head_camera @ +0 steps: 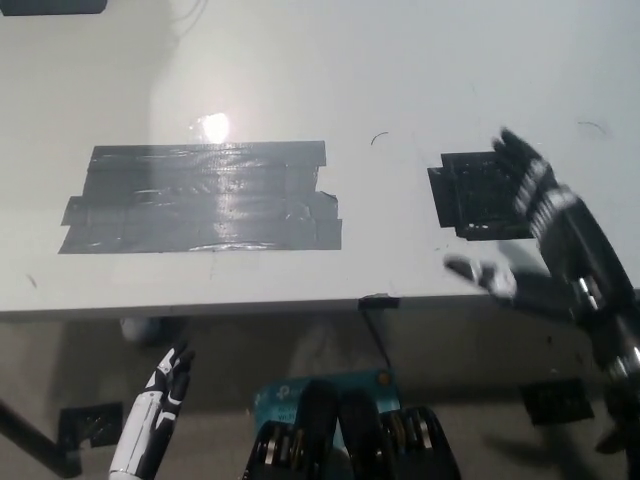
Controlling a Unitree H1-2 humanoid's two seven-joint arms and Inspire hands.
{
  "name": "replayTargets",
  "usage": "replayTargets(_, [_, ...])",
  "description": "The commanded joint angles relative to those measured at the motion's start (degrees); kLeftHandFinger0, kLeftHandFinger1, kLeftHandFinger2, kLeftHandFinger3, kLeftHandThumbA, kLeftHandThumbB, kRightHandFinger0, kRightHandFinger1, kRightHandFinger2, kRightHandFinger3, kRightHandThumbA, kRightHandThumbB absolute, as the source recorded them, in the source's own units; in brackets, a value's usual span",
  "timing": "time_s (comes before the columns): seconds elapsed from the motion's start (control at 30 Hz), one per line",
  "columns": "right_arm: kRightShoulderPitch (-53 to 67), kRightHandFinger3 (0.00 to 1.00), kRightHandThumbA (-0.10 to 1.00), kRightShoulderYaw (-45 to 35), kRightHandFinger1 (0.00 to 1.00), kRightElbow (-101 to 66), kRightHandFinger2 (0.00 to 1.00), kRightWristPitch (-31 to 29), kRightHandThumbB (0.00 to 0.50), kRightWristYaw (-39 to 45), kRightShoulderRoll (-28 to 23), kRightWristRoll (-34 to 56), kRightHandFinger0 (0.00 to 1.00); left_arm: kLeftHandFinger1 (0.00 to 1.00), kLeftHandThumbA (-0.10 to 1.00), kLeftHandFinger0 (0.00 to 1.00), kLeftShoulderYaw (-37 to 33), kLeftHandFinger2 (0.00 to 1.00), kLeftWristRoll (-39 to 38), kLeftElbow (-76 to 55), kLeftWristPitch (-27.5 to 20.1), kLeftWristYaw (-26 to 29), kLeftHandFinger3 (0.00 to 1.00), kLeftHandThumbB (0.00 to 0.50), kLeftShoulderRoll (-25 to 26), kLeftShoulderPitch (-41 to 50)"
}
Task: A spray bottle is kept on the black marked spot on the table infront of the robot and the robot extends its right arm to pick it up and hands it to a person
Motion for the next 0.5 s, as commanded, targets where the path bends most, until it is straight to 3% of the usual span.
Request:
replayTargets(0.0, [10.6, 1.0, 0.98, -1.7, 1.0, -6.7, 1.0, -12.8, 0.424, -0.8, 0.2, -0.3, 1.0, 1.0, 1.0, 1.0, -0.1, 1.0, -2.0, -0.8, -2.1, -1.2, 1.0, 0.328, 0.9, 0.4])
replayTargets(0.1, [14.2, 1.0, 1.0, -0.8, 1.0, -1.1, 1.0, -15.2, 0.446, -1.4, 1.4, -1.7, 1.0, 1.0, 1.0, 1.0, -0.3, 1.0, -2.3, -0.6, -2.4, -1.3, 1.0, 0.315, 0.9, 0.8])
replayTargets(0.3, [16.8, 1.0, 0.94, 0.5, 1.0, 14.2, 1.0, -20.9, 0.375, -0.6, 3.2, -1.0, 1.0, 1.0, 1.0, 1.0, -0.3, 1.0, -3.1, -0.6, -2.7, -1.3, 1.0, 0.304, 0.8, 1.2])
replayTargets(0.47, [14.8, 1.0, 0.99, 1.8, 1.0, 23.8, 1.0, -23.8, 0.361, -0.9, 3.6, -3.4, 1.0, 1.0, 1.0, 1.0, -0.2, 1.0, -3.7, -0.6, -2.6, -1.2, 1.0, 0.308, 0.7, 1.3])
